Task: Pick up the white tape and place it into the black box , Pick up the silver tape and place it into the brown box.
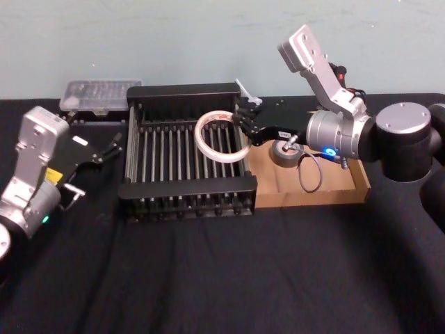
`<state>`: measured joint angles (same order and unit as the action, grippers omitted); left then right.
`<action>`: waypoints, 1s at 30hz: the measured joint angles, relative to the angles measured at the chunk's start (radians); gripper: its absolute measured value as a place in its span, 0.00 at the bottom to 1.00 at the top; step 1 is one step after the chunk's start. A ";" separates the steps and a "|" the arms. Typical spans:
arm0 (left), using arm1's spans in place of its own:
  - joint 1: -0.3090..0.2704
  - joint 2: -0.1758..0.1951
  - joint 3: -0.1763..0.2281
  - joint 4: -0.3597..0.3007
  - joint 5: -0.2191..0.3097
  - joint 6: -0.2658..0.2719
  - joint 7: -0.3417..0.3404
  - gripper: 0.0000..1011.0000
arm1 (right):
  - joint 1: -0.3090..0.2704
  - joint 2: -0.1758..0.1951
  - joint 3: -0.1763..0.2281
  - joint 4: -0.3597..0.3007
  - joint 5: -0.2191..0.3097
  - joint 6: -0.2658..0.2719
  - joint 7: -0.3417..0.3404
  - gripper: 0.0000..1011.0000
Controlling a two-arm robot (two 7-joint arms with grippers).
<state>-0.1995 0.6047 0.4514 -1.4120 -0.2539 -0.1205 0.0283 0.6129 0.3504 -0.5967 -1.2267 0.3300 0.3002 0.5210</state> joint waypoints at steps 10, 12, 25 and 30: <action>0.000 0.000 0.000 0.000 0.000 0.000 0.000 0.99 | -0.001 0.002 0.000 -0.003 0.001 0.001 0.000 0.09; 0.000 0.000 0.000 0.000 0.000 0.000 0.000 0.99 | -0.001 0.003 0.000 -0.004 0.002 0.002 0.000 0.10; 0.000 0.000 0.000 0.000 0.000 0.000 0.000 0.99 | -0.003 0.004 0.001 -0.006 0.004 0.004 0.000 0.49; 0.000 0.000 0.000 0.000 0.000 0.000 0.000 0.99 | -0.003 0.004 0.001 -0.006 0.004 0.005 0.000 0.63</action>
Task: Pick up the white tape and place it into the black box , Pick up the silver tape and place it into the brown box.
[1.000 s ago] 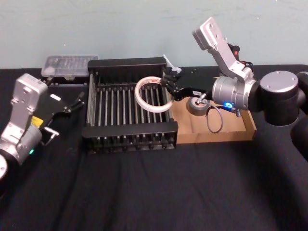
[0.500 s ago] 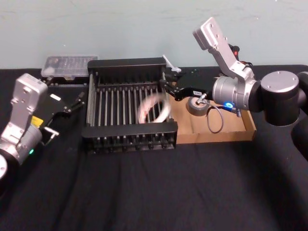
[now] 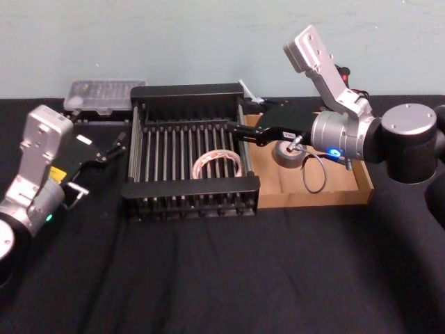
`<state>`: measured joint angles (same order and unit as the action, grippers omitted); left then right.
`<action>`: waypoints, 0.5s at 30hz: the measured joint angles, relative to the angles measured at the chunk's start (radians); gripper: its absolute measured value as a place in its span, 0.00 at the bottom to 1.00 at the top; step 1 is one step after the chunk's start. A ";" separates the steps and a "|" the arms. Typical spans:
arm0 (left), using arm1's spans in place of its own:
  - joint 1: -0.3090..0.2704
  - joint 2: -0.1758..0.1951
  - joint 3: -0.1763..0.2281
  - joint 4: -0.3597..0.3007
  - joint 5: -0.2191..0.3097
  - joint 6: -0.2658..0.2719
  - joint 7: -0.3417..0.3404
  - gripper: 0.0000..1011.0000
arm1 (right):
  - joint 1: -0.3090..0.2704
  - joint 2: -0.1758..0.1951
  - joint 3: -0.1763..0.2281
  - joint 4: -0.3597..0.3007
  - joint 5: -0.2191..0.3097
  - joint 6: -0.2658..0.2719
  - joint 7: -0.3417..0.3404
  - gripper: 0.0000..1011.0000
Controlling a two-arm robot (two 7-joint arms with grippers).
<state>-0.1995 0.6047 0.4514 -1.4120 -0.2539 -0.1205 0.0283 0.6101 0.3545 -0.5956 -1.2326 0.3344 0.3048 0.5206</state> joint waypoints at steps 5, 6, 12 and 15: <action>0.000 0.000 0.000 0.000 0.000 0.000 0.000 0.99 | 0.000 0.000 0.000 -0.001 0.000 0.001 0.000 0.78; 0.000 0.000 0.000 0.000 0.000 0.000 0.000 0.99 | 0.000 0.000 0.000 -0.001 0.000 0.001 0.000 0.82; 0.000 0.000 0.000 0.000 0.000 0.000 0.000 0.99 | -0.013 0.006 0.013 -0.018 0.001 -0.003 -0.006 0.97; 0.000 0.000 0.000 0.000 0.000 0.000 0.000 0.99 | -0.032 0.014 0.032 -0.041 0.004 -0.015 -0.023 0.99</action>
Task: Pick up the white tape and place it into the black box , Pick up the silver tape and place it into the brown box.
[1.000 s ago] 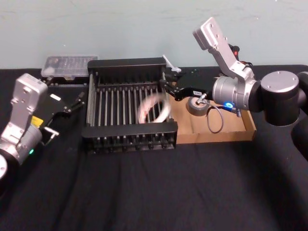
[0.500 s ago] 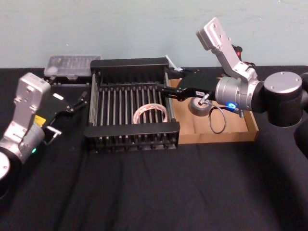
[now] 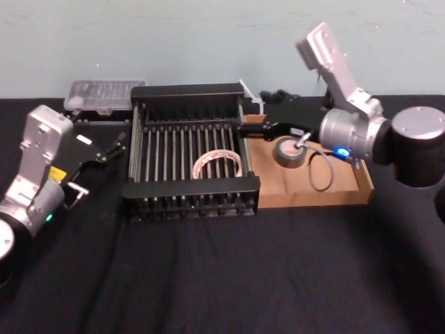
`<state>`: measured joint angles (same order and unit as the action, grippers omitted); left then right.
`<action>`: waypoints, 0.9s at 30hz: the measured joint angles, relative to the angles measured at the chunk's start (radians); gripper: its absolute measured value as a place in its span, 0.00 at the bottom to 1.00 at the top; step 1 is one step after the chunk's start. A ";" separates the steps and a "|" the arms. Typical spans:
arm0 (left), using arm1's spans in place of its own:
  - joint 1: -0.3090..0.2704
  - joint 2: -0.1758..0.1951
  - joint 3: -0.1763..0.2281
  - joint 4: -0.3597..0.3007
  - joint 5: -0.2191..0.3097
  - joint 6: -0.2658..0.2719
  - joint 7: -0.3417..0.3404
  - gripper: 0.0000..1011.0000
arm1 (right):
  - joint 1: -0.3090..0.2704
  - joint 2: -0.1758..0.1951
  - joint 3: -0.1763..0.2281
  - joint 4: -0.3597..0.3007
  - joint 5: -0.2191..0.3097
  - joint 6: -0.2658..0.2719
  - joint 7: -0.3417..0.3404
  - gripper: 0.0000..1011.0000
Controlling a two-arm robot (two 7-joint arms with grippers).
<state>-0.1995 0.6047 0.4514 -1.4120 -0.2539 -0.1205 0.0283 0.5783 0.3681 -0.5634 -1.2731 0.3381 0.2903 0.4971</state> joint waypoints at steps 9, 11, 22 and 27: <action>0.000 0.000 0.000 0.000 0.000 0.000 0.000 0.99 | -0.130 0.069 0.094 -0.139 -0.036 -0.126 -0.109 0.99; 0.000 0.000 0.000 0.000 0.000 0.000 0.000 0.99 | -0.170 0.089 0.118 -0.177 -0.047 -0.151 -0.134 0.99; 0.000 0.000 0.000 0.000 0.000 0.000 0.000 0.99 | -0.381 0.153 0.224 -0.285 -0.098 -0.252 -0.263 0.99; 0.000 0.000 0.000 0.000 0.000 0.000 0.000 0.99 | -0.468 0.151 0.258 -0.310 -0.132 -0.286 -0.333 0.99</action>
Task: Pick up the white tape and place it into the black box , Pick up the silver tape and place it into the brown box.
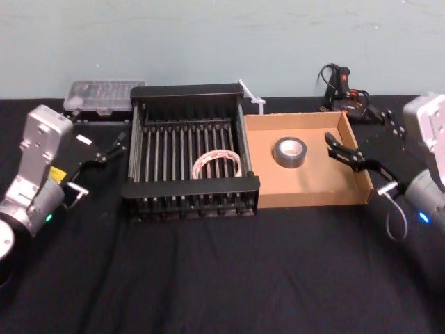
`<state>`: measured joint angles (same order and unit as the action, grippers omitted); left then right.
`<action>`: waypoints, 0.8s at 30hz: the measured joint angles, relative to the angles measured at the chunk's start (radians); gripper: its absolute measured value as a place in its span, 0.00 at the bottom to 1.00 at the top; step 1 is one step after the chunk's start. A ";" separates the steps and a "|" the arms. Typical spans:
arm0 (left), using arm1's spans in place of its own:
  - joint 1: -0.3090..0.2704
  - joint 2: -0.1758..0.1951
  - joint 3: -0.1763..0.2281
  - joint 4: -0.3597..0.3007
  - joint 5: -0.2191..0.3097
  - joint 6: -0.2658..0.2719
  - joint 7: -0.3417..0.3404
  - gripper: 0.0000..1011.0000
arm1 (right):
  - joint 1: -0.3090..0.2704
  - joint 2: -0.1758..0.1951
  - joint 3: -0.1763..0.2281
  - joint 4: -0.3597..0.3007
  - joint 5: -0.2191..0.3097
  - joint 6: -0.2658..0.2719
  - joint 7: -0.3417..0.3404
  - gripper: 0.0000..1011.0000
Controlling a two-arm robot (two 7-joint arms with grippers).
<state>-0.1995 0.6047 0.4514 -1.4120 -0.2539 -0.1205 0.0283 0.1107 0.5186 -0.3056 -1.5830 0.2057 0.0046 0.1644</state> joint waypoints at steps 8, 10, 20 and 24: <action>0.000 0.000 0.000 0.000 0.000 0.000 0.000 0.99 | -0.050 -0.021 0.032 -0.007 -0.013 -0.005 -0.028 0.99; 0.000 0.000 0.000 0.000 0.000 0.000 0.000 0.99 | -0.054 -0.026 0.038 -0.008 -0.016 -0.003 -0.032 0.99; 0.000 0.000 0.000 0.000 0.000 0.000 0.000 0.99 | -0.058 -0.031 0.044 -0.010 -0.026 0.002 -0.041 0.99; 0.000 0.000 0.000 0.000 0.000 0.000 0.000 0.99 | -0.057 -0.030 0.043 -0.009 -0.025 0.003 -0.039 0.99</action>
<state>-0.1995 0.6047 0.4514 -1.4120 -0.2539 -0.1205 0.0283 0.0536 0.4886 -0.2627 -1.5923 0.1810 0.0071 0.1254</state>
